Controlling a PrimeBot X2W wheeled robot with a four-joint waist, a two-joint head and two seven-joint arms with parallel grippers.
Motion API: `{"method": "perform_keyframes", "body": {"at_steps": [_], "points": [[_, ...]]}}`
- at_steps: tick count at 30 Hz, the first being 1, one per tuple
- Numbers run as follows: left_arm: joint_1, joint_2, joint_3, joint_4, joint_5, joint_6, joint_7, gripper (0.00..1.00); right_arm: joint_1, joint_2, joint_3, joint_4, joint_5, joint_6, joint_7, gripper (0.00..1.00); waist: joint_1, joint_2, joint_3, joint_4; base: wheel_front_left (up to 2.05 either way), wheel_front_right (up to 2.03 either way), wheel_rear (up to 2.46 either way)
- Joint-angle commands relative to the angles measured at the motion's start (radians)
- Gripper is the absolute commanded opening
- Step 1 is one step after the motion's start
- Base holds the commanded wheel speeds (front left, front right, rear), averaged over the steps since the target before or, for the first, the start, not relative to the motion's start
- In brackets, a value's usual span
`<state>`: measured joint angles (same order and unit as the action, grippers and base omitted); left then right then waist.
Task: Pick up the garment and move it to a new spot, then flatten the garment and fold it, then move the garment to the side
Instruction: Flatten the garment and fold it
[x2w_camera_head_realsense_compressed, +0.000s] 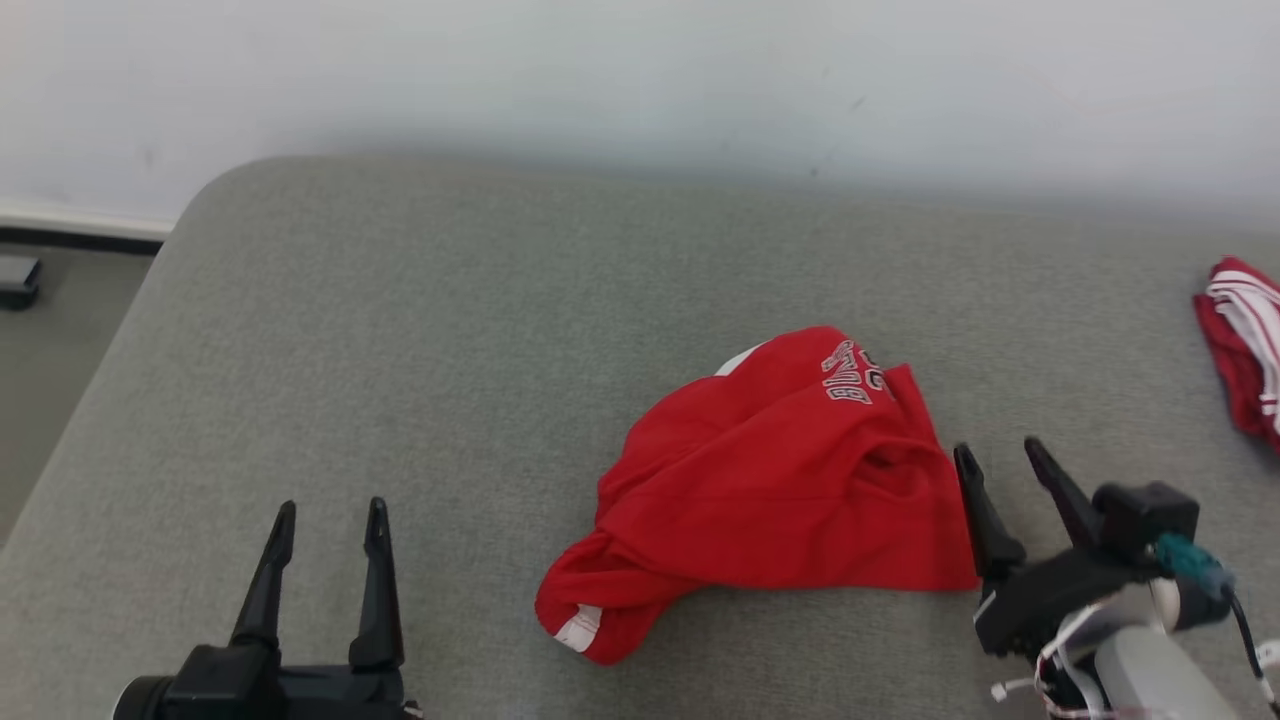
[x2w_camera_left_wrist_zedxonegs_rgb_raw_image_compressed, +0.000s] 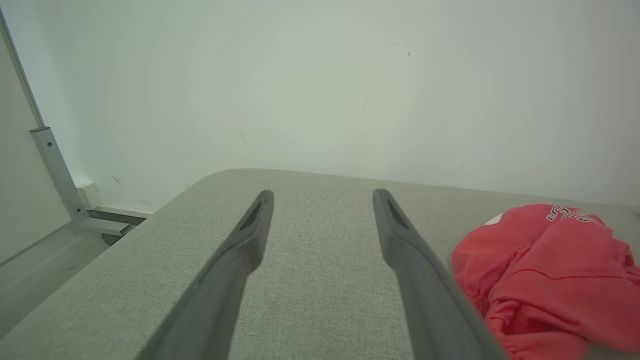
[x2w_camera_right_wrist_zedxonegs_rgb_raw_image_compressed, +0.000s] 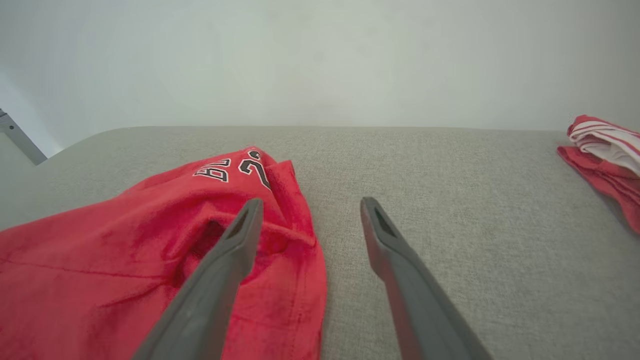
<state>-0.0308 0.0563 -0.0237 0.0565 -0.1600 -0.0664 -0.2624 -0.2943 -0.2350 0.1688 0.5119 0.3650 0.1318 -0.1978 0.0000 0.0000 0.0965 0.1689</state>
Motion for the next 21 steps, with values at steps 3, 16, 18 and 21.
{"method": "perform_keyframes", "body": {"at_steps": [3, 16, 18, 21], "points": [[-0.033, -0.004, -0.018, 0.013, -0.003, -0.005, -0.003, 1.00, -0.084, -0.023, 0.024, 0.080, 0.010, -0.003, 0.005, 1.00, 0.0000, 0.0000, 0.055, 0.058, 0.00, 0.00, 0.00], [-0.080, -0.006, -0.079, 0.040, -0.044, 0.003, -0.003, 1.00, -0.288, -0.050, 0.124, 0.332, 0.079, -0.003, 0.049, 0.37, 0.0000, 0.0000, 0.107, 0.127, 0.00, 0.00, 0.00], [-0.082, -0.006, -0.085, 0.042, -0.051, 0.005, -0.003, 1.00, -0.313, -0.056, 0.149, 0.352, 0.098, -0.003, 0.056, 0.00, 0.0000, 0.0000, 0.112, 0.133, 0.00, 0.00, 0.00], [-0.083, -0.006, -0.085, 0.042, -0.051, 0.013, -0.003, 1.00, -0.352, -0.076, 0.169, 0.357, 0.118, -0.003, 0.023, 0.00, 0.0000, 0.0000, 0.111, 0.131, 0.00, 0.00, 0.00]]}}
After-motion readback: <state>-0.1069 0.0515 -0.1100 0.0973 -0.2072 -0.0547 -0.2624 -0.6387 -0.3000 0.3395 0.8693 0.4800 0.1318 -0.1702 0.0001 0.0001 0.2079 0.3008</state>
